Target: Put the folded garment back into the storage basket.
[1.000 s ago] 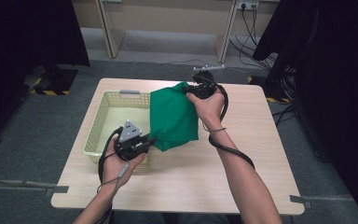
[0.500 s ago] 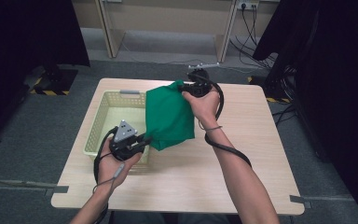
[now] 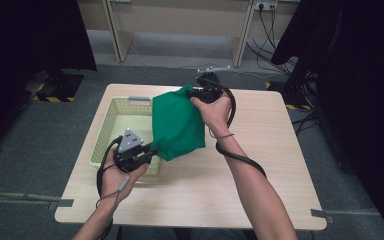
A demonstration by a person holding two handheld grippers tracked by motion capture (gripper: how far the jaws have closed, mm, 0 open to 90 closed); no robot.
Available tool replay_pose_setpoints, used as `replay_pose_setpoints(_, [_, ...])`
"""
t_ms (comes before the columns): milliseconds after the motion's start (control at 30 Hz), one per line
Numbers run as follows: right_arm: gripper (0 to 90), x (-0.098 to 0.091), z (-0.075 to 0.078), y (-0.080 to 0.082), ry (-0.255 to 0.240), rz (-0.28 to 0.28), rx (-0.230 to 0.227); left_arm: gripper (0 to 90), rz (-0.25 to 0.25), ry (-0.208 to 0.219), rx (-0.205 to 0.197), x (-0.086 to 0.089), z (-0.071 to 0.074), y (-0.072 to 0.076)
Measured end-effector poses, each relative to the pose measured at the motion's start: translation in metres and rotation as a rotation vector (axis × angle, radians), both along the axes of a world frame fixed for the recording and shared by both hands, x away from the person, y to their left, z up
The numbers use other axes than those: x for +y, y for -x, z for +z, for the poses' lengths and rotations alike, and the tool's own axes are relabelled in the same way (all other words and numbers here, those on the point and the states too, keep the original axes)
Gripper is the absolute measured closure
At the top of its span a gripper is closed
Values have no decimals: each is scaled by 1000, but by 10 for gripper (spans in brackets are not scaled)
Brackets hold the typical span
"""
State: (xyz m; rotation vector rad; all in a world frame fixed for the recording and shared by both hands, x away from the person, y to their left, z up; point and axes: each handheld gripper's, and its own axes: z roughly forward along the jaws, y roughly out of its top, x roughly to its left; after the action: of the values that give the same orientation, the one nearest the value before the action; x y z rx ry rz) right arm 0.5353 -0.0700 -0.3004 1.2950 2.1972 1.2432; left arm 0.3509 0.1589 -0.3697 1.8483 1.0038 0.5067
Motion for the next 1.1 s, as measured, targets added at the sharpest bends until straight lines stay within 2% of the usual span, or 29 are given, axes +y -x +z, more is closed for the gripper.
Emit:
replay_pose_setpoints(800, [775,22,5,0,4,26,-11,788,41,-22,-30,21,1,1])
replay_pose_setpoints(1100, [775,27,4,0,5,32,-9,788,52,-18,-24,25,1,2])
